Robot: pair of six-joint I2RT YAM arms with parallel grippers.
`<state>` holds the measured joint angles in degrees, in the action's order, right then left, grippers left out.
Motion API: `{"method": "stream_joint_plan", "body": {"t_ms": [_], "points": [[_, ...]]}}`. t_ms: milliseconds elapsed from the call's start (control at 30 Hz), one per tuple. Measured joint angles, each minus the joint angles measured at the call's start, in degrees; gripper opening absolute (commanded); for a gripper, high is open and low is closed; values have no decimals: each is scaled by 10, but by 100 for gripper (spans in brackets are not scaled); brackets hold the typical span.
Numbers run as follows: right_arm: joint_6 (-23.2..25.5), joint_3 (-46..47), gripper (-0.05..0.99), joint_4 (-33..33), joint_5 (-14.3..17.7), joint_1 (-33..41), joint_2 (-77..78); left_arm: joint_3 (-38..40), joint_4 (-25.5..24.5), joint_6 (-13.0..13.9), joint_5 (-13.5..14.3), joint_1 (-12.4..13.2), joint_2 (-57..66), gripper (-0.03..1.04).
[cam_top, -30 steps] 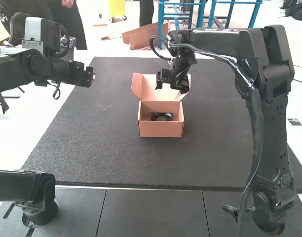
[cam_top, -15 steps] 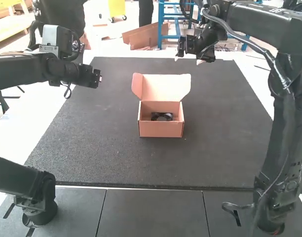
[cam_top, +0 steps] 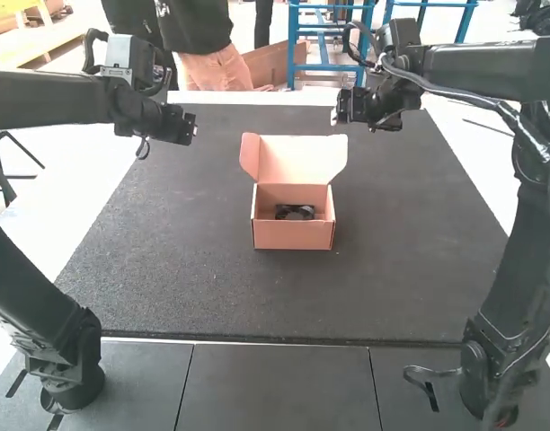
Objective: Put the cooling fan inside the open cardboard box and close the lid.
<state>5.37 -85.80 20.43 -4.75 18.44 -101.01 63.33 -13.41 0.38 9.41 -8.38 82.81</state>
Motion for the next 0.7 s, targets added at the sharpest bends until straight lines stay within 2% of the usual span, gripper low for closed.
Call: {"method": "stream_joint_plan", "body": {"t_ms": [167, 333, 500, 700], "points": [[1, -3, 90, -10, -13, -13, -2, 35, 4, -4, 5, -19, 50, 97], [2, -40, 90, 26, -36, -13, -23, 80, 7, -9, 6, -33, 103, 97], [2, -78, 90, 58, -61, -14, -50, 123, 6, -17, 7, -34, 148, 97], [9, -124, 90, 130, -101, -15, -88, 150, -1, -22, 7, -34, 181, 97]]}}
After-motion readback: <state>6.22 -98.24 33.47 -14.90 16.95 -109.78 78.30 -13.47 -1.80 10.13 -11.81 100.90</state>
